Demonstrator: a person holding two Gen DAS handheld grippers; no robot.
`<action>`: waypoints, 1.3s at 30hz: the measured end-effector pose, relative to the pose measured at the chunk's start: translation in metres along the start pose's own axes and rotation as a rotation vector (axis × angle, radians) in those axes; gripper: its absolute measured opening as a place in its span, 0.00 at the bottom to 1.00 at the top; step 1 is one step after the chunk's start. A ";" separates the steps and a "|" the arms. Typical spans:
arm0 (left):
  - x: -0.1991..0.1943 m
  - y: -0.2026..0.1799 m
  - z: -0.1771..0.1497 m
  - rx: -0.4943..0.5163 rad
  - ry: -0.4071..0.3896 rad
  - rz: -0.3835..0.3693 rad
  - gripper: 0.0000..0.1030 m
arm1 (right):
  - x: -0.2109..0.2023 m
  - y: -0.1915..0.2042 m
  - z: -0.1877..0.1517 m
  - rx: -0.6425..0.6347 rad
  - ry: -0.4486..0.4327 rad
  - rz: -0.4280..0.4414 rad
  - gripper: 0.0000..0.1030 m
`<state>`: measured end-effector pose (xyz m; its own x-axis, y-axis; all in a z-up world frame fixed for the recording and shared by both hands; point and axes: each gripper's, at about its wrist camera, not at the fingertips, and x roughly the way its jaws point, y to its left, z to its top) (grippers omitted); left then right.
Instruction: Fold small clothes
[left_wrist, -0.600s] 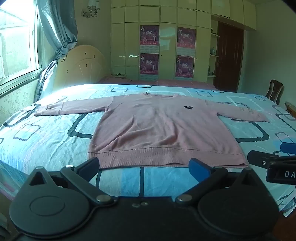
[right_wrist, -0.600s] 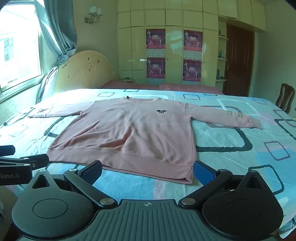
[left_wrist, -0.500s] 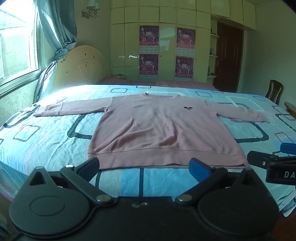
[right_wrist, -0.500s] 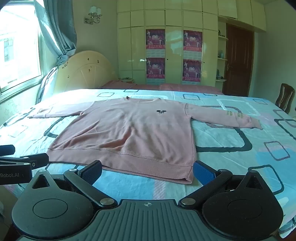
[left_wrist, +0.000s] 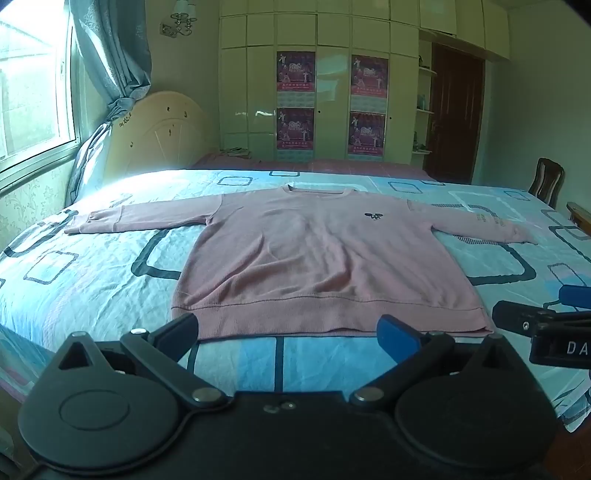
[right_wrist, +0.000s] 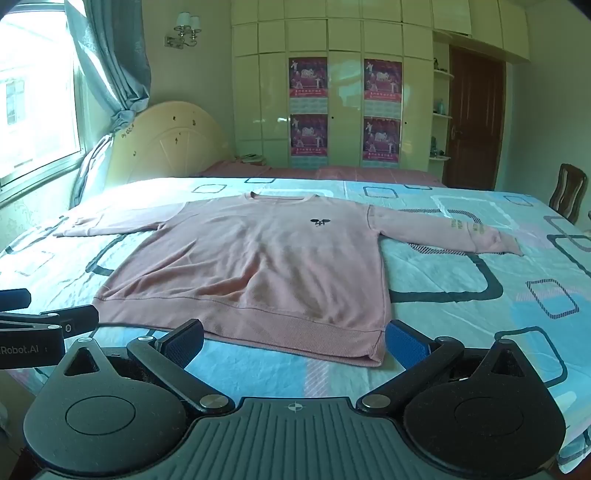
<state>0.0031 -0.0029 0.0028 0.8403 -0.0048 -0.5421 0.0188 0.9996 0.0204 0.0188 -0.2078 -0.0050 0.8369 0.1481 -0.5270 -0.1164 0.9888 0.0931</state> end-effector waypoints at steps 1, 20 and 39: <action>0.000 0.000 0.000 -0.001 0.000 0.000 1.00 | 0.000 0.001 -0.001 0.000 0.000 0.000 1.00; 0.001 -0.002 0.003 0.003 -0.009 -0.002 1.00 | -0.001 0.005 0.000 -0.007 -0.004 -0.002 1.00; -0.003 0.004 0.002 -0.002 -0.024 0.002 1.00 | -0.006 0.011 0.002 -0.014 -0.010 -0.002 1.00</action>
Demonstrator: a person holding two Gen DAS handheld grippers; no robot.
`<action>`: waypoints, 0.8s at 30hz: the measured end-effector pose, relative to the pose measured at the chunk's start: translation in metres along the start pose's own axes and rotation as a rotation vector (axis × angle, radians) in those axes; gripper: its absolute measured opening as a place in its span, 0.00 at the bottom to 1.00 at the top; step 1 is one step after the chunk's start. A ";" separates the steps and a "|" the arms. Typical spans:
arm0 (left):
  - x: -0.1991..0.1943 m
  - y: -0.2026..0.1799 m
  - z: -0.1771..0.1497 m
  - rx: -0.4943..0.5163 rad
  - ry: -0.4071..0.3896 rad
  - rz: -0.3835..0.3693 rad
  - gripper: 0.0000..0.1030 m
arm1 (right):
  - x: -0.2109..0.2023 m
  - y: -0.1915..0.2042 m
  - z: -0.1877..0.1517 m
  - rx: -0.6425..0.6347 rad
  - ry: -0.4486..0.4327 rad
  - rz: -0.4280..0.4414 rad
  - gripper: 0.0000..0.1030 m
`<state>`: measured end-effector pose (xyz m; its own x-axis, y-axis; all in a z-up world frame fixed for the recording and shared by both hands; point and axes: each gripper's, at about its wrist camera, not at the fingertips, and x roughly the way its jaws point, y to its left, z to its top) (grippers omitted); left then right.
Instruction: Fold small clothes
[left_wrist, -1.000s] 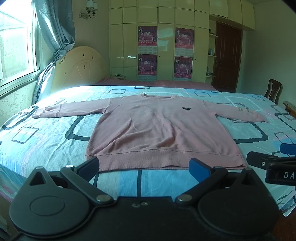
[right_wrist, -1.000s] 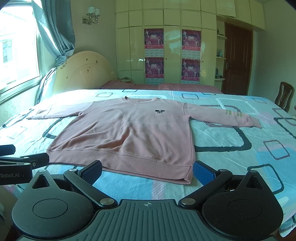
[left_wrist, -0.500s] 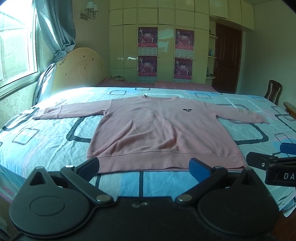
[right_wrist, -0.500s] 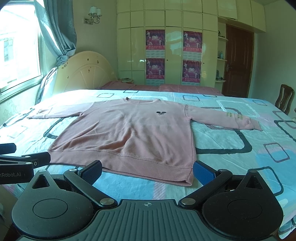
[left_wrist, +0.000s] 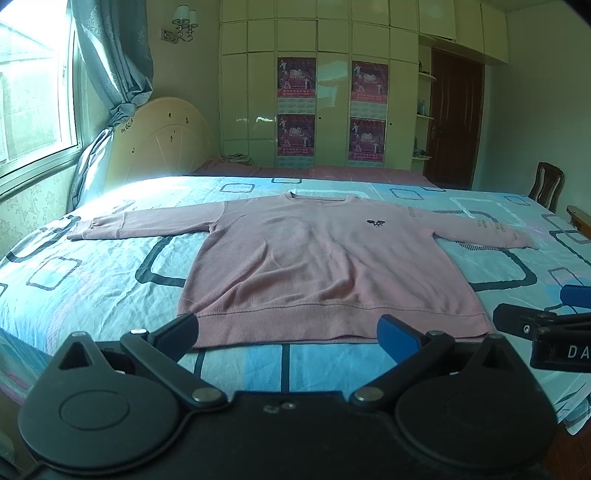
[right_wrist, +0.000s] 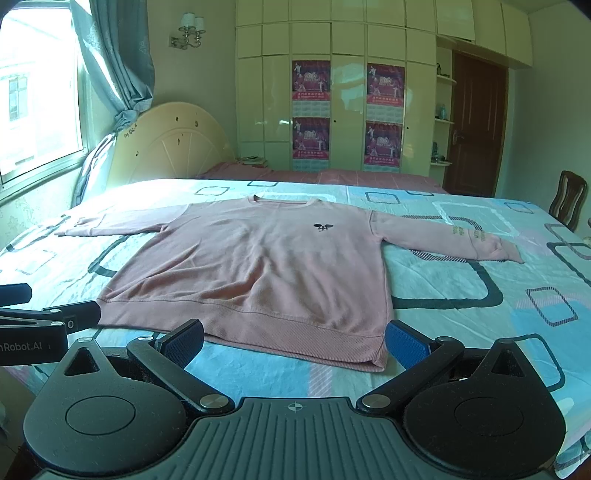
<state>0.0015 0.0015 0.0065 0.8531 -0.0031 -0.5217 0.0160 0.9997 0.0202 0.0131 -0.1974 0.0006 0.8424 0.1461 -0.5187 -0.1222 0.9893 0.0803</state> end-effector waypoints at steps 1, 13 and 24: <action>0.000 0.000 0.000 0.000 0.001 -0.001 1.00 | 0.000 0.000 0.000 0.000 0.000 0.000 1.00; -0.001 0.001 0.000 -0.002 -0.003 0.005 1.00 | -0.001 0.001 0.001 0.000 -0.001 0.002 1.00; 0.000 0.000 0.000 0.001 -0.002 0.007 1.00 | -0.001 0.000 0.002 0.006 -0.001 0.002 1.00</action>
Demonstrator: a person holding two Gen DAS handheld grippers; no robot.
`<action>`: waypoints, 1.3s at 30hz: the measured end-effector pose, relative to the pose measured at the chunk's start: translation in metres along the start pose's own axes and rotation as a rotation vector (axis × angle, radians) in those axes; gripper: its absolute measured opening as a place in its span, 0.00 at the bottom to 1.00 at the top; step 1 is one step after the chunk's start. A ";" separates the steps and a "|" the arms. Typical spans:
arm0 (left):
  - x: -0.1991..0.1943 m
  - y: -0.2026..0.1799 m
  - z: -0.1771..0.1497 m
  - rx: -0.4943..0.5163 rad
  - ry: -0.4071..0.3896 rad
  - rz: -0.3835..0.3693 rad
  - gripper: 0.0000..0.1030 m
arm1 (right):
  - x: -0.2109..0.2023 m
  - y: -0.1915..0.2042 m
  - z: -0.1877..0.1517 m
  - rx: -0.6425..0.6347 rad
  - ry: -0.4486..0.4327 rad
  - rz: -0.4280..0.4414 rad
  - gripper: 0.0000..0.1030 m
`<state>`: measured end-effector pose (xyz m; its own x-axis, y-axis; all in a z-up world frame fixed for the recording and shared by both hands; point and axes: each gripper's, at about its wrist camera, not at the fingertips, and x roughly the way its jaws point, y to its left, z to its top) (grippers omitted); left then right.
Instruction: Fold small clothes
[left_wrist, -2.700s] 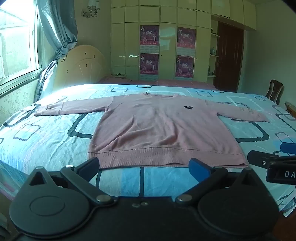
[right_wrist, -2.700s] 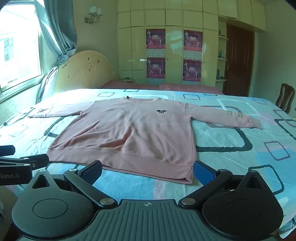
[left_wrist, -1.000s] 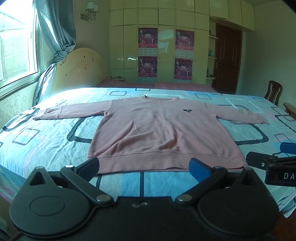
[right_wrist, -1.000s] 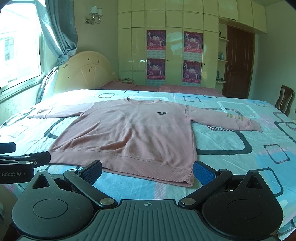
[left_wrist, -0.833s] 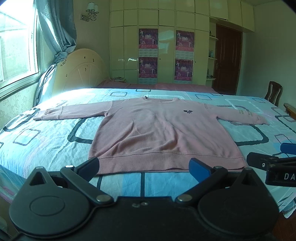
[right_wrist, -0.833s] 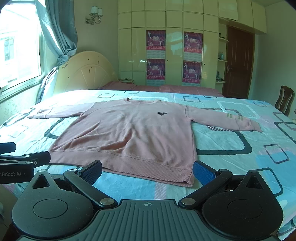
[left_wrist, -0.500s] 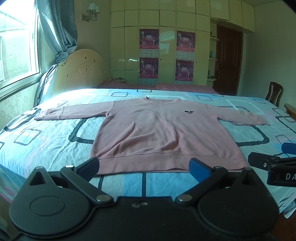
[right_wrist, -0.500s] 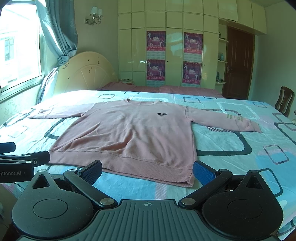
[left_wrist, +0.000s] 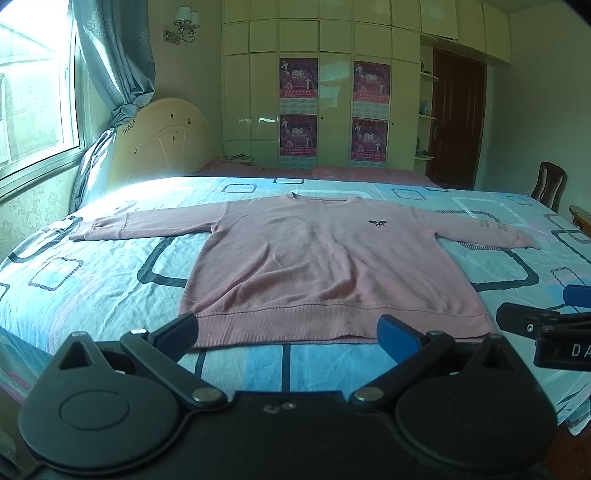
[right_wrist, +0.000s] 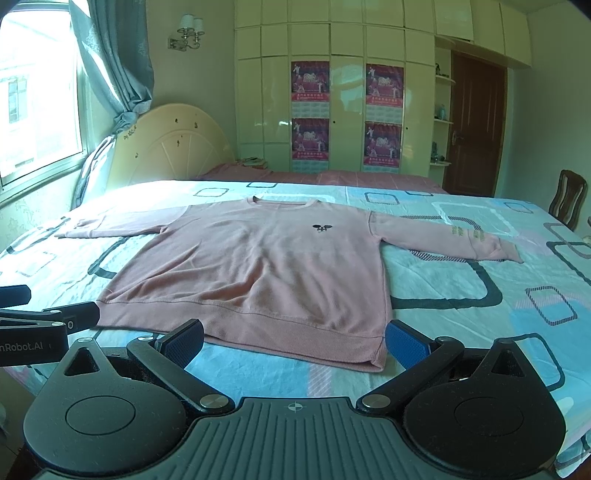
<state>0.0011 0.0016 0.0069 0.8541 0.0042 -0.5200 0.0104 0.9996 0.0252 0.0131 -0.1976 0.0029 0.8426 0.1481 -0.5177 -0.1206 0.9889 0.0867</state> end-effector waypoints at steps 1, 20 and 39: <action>0.000 0.000 0.000 -0.002 0.000 -0.001 1.00 | 0.000 -0.001 0.000 0.000 -0.001 0.000 1.00; 0.000 -0.002 -0.002 0.001 0.009 -0.006 1.00 | 0.003 -0.007 -0.006 0.011 0.011 -0.003 1.00; 0.076 0.014 0.040 0.032 0.014 -0.029 1.00 | 0.070 -0.016 0.032 0.044 0.008 -0.068 1.00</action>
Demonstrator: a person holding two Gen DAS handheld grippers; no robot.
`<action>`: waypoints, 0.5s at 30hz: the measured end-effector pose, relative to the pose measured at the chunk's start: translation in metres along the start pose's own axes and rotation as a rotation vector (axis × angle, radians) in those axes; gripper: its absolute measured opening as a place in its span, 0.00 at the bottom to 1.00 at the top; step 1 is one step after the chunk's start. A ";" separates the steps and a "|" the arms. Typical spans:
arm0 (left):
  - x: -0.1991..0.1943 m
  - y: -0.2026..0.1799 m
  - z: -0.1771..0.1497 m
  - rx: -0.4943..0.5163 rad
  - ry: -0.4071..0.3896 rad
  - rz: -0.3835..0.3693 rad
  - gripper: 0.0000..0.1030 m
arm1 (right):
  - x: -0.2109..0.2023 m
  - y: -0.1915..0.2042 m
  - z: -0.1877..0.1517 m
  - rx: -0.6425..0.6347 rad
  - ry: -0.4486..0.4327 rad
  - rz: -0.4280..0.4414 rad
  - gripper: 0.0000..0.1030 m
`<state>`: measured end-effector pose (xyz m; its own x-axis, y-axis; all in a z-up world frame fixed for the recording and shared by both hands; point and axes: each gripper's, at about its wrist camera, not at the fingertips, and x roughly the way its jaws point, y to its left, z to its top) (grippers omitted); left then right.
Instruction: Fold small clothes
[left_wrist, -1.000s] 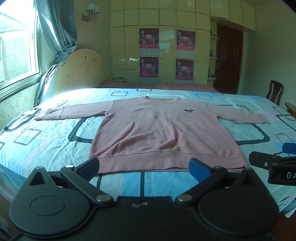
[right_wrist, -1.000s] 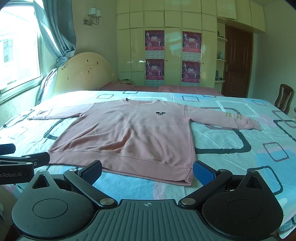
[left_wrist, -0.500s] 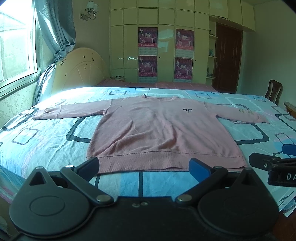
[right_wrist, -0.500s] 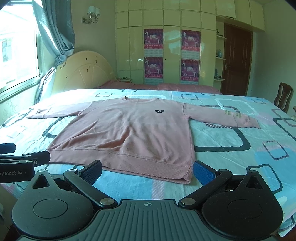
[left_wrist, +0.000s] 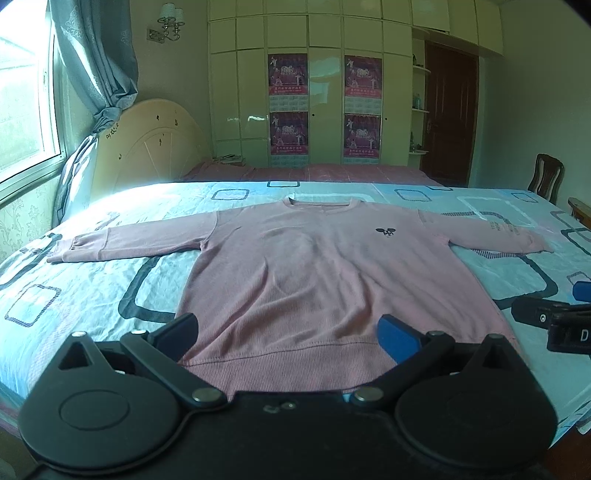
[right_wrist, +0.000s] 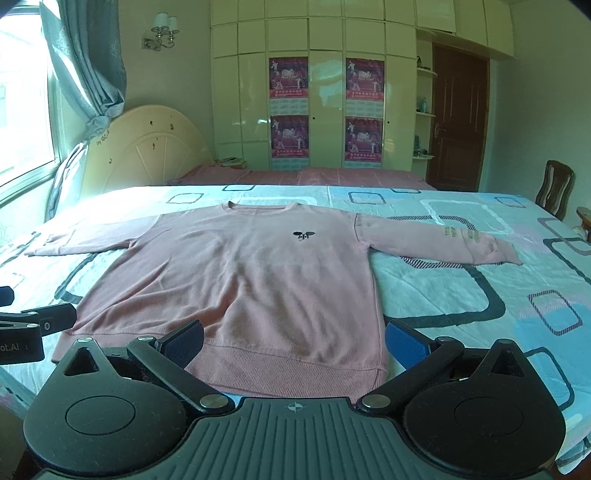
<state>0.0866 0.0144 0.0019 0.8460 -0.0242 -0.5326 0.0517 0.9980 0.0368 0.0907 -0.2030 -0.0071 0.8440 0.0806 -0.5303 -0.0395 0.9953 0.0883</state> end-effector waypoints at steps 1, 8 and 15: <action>0.009 0.002 0.004 -0.002 0.005 -0.007 1.00 | 0.007 0.001 0.003 0.001 0.000 -0.007 1.00; 0.063 0.019 0.028 0.000 0.000 -0.046 1.00 | 0.059 0.000 0.030 0.032 0.000 -0.072 1.00; 0.110 0.041 0.049 0.012 0.068 -0.116 1.00 | 0.096 0.000 0.058 0.065 -0.004 -0.142 1.00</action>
<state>0.2074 0.0496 -0.0139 0.7963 -0.1348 -0.5896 0.1539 0.9879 -0.0180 0.2024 -0.1984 -0.0088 0.8409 -0.0607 -0.5378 0.1148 0.9911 0.0677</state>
